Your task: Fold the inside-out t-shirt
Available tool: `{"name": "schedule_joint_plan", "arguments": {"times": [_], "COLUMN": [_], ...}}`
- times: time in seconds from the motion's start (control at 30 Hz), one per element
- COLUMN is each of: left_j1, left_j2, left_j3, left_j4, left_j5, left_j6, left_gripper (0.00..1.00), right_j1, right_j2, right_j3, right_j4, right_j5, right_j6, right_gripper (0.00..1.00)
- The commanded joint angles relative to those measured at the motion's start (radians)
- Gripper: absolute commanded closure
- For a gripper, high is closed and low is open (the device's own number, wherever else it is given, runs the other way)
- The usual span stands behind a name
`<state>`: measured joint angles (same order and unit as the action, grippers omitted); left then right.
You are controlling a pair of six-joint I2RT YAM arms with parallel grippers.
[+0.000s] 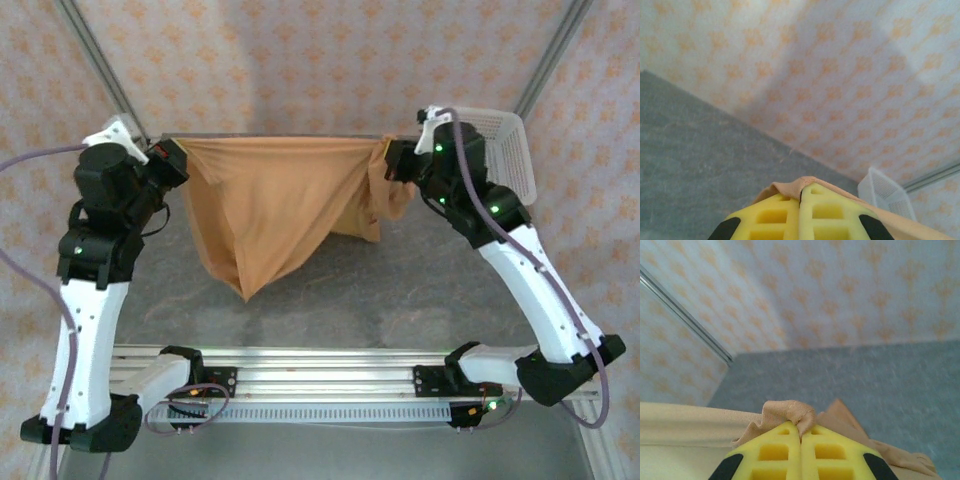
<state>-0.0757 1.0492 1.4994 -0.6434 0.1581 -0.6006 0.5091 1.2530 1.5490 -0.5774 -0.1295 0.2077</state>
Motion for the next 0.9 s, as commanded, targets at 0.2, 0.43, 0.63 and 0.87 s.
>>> {"name": "schedule_joint_plan", "arguments": {"times": [0.2, 0.43, 0.63, 0.87], "left_j1": [0.008, -0.013, -0.03, -0.052], "left_j2": [0.368, 0.697, 0.65, 0.552], "left_j3": [-0.277, -0.253, -0.268, -0.491], "left_j4": [0.104, 0.204, 0.191, 0.36], "left_j5": [0.168, 0.211, 0.192, 0.273], "left_j6": [-0.023, -0.019, 0.005, -0.058], "left_gripper": [1.0, 1.0, 0.51, 0.59], "right_j1": [-0.062, -0.14, -0.144, -0.146], "right_j2": [0.246, 0.561, 0.575, 0.529], "right_j3": [-0.157, -0.202, -0.186, -0.175], "right_j4": [-0.111, -0.064, -0.059, -0.076], "right_j5": [-0.04, -0.062, -0.038, -0.028], "right_j6": [-0.04, 0.001, 0.0, -0.001], "right_gripper": [1.0, 0.98, 0.71, 0.66]}}
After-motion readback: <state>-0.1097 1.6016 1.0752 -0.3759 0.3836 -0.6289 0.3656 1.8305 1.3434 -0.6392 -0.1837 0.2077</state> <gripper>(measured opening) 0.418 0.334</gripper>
